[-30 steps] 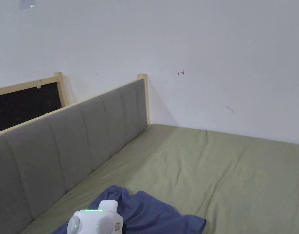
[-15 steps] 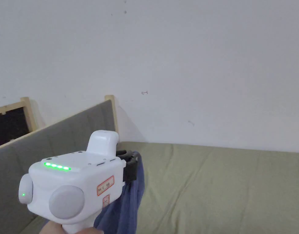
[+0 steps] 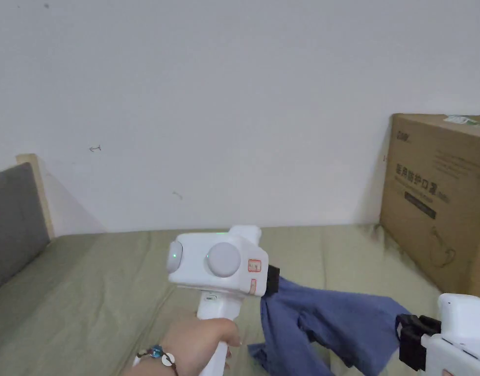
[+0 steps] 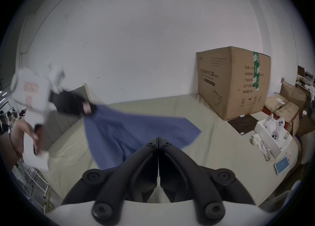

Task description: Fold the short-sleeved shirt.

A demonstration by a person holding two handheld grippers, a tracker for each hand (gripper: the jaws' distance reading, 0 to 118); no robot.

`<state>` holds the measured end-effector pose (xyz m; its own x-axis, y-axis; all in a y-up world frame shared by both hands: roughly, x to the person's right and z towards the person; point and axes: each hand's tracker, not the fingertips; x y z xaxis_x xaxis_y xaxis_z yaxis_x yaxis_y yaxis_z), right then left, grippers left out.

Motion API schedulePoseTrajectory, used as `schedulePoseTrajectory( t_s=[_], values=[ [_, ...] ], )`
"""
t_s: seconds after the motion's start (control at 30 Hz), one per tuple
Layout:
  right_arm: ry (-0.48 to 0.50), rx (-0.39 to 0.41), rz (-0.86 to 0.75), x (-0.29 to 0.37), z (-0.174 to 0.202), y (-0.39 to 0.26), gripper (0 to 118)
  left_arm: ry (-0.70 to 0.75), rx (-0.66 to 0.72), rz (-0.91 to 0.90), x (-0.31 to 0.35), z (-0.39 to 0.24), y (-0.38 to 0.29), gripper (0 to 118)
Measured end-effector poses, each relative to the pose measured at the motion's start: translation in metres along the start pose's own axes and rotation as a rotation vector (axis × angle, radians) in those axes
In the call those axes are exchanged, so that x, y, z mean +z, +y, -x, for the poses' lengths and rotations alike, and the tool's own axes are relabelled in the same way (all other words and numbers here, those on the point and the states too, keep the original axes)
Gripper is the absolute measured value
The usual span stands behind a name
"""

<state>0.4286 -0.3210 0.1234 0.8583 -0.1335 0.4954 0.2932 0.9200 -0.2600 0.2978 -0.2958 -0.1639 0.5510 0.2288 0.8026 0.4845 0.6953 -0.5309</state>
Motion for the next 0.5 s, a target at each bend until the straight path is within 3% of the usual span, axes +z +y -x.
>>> schedulePoseTrajectory(
  t_s=[0.1, 0.17, 0.2, 0.27, 0.3, 0.4, 0.5],
  values=[
    [-0.027, -0.013, 0.020, 0.000, -0.009, -0.008, 1, -0.101, 0.308, 0.224, -0.073, 0.018, -0.046, 1],
    [-0.022, -0.023, 0.036, 0.001, -0.011, -0.013, 1, -0.118, 0.420, 0.304, -0.103, 0.025, -0.079, 5],
    [-0.019, -0.021, 0.047, 0.000, -0.012, -0.016, 1, -0.109, 0.448, 0.334, -0.114, 0.027, -0.093, 18],
    [-0.019, -0.004, 0.069, -0.004, -0.012, -0.021, 1, -0.078, 0.453, 0.358, -0.127, 0.030, -0.112, 93],
    [-0.021, 0.007, 0.076, -0.005, -0.012, -0.023, 1, -0.087, 0.461, 0.366, -0.129, 0.034, -0.121, 107],
    [-0.017, 0.024, 0.079, -0.004, -0.008, -0.026, 1, -0.116, 0.493, 0.304, -0.113, 0.045, -0.124, 103],
    [-0.010, 0.022, 0.077, -0.004, -0.004, -0.025, 1, -0.101, 0.509, 0.107, -0.072, 0.054, -0.111, 103]
  ],
)
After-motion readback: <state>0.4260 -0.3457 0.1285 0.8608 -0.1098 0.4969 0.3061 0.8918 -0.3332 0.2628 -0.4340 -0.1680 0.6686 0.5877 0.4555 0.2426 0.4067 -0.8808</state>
